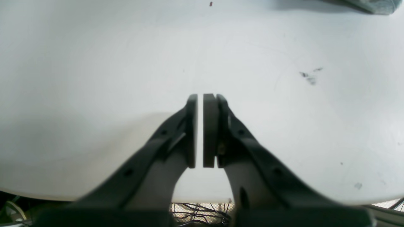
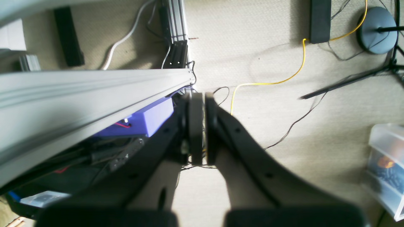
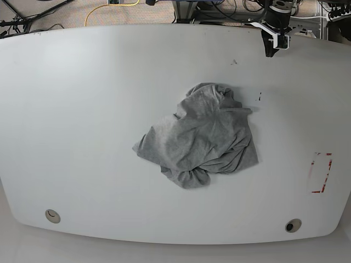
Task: Fold the T-shirt properly
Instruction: 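Lower both grippers toward the table surface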
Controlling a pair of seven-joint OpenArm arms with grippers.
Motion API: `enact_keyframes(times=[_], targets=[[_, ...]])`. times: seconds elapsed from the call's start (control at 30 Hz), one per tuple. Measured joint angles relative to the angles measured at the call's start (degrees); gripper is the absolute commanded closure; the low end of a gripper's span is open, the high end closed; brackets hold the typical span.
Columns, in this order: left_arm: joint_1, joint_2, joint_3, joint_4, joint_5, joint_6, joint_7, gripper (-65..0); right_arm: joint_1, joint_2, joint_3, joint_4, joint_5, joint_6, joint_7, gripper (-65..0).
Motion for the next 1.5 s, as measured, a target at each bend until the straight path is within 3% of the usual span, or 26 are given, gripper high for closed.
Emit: enact_keyframes(times=[0.3,0.43,0.53,0.73,0.93,1.5], targets=[[0.2,0.0,-0.1,0.0,0.0,0.0,0.0,-1.9,-1.2,0.4,0.3,1.4,1.0,-0.1,0.0,0.0],[0.2,0.0,-0.1,0.0,0.0,0.0,0.0,-1.9,-2.7,0.3,0.0,1.6,1.1,0.1,4.3,0.0],[0.3,-0.1,-0.1,0.1,0.0,0.0,0.0,-1.9,-4.1,0.4,0.0,1.9,-3.0,-0.1,9.1,0.0],[0.4,-2.4,-0.1,0.1,0.0,0.0,0.1,-1.9,-2.8,-0.1,0.1,2.0,-8.8,-0.4,12.0,0.0],[0.3,-2.9,-0.1,0.1,0.0,0.0,0.2,-1.9,2.6,-0.7,0.4,2.0,-9.2,-0.1,10.9,0.0],[0.3,-2.8,-0.1,0.1,0.0,0.0,0.1,-1.9,16.1,2.8,0.5,2.0,-9.6,0.0,8.8,0.0]])
